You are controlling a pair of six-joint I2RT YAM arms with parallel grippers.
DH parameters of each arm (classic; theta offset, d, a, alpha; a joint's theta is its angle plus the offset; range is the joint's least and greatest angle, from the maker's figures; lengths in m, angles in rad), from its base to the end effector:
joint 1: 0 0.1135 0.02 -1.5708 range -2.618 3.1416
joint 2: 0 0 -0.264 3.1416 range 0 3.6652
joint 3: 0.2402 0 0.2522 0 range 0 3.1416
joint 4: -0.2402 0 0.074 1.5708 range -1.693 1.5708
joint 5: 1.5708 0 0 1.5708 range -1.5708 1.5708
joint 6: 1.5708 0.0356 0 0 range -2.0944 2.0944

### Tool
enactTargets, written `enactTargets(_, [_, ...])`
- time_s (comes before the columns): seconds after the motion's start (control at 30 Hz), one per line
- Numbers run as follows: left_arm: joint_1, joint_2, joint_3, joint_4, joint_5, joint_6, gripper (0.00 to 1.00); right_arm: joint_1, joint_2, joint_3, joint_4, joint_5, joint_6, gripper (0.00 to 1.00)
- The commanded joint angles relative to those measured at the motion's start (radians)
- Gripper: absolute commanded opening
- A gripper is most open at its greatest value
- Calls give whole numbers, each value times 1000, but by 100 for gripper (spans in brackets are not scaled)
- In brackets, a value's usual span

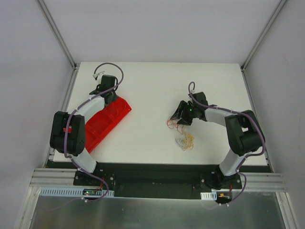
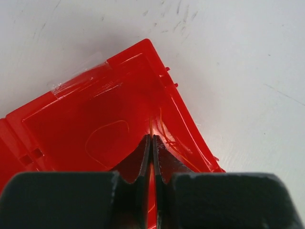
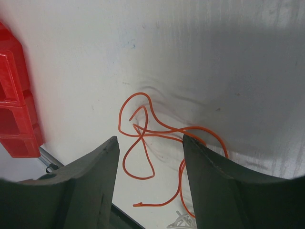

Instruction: Untangle the cables

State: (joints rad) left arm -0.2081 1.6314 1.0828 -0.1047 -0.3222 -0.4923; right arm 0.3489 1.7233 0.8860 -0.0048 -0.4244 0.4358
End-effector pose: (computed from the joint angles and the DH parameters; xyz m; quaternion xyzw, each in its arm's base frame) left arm 0.3564 -0.0637 0.2350 -0.1956 0.8660 -0.0149 0.4599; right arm 0.3141 0.1299 0.1532 -0.0353 0.9158 0.3150 0.2466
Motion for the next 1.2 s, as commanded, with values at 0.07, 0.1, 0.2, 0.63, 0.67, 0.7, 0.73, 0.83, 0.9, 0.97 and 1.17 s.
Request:
enactTargets(0.07, [32,67,54,-75,-52,-86,0,-7,-13,-22,-43,41,-29,59])
enactTargets(0.1, [32,58,51,-75,-58,-91,0,-7,-11,-22,-41,39,-29,59])
enactTargets(0.2, [32,25,57,-78,-55,-80,15,-8,-11,-21,-44,41,-31,59])
enactTargets(0.63, [30,-209,57,-63,35,-54,74,-7,-16,-24,-46,42,-28,61])
enactTargets(0.67, [30,-222,57,-44,98,-49,77,-7,-19,-25,-41,42,-28,61])
enactTargets(0.7, [30,-232,51,-11,163,-37,78,-7,-22,-31,-40,42,-28,61])
enactTargets(0.73, [29,-240,45,19,255,-19,78,-8,-24,-33,-35,39,-28,61])
enactTargets(0.83, [-5,-243,48,101,522,29,72,-8,-24,-33,-31,18,-34,61])
enactTargets(0.9, [-57,-223,75,128,633,50,70,-8,-19,-32,-21,-14,-40,58])
enactTargets(0.97, [-118,-188,94,128,728,48,69,-7,-40,-45,-3,-42,-46,57])
enactTargets(1.17, [-324,-23,117,152,887,-14,67,-4,-261,-157,-128,71,-136,59])
